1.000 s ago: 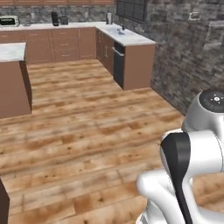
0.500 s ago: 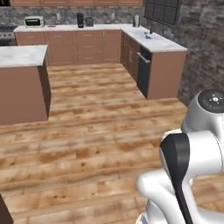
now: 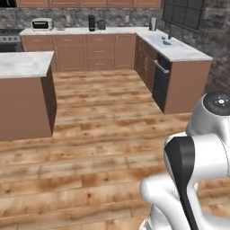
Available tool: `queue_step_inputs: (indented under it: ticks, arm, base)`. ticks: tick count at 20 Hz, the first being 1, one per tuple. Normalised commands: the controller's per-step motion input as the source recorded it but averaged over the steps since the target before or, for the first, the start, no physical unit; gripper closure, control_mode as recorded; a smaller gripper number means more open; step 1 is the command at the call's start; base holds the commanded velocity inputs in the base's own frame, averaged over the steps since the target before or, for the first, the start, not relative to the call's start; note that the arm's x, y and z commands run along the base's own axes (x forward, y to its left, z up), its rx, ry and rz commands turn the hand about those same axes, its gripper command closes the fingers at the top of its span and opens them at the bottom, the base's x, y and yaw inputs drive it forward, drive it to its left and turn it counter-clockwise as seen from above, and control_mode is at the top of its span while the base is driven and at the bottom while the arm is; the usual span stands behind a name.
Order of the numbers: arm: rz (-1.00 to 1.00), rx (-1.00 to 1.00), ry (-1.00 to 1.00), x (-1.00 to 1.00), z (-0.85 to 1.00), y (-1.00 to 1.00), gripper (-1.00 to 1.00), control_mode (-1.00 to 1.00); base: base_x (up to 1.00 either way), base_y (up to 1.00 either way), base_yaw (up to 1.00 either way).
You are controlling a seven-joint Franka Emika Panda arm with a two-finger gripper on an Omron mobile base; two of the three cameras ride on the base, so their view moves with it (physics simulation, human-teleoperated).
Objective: Place the cold items (broccoli and squash) from the fridge in one tupperware on the dining counter. Place the warm items (hot dog and kebab skewer) in the stove area in another tupperware.
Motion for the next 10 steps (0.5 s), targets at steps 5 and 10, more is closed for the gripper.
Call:
queue_step_inputs:
  ticks: [5, 10]
  arm:
    - [0.00, 0.00, 0.00, 0.00, 0.00, 0.00, -1.00, 1.00]
    - [0.00, 0.00, 0.00, 0.00, 0.00, 0.00, -1.00, 1.00]
  base:
    - [1.00, -0.36, 0.06]
    - [1.00, -0.30, 0.07]
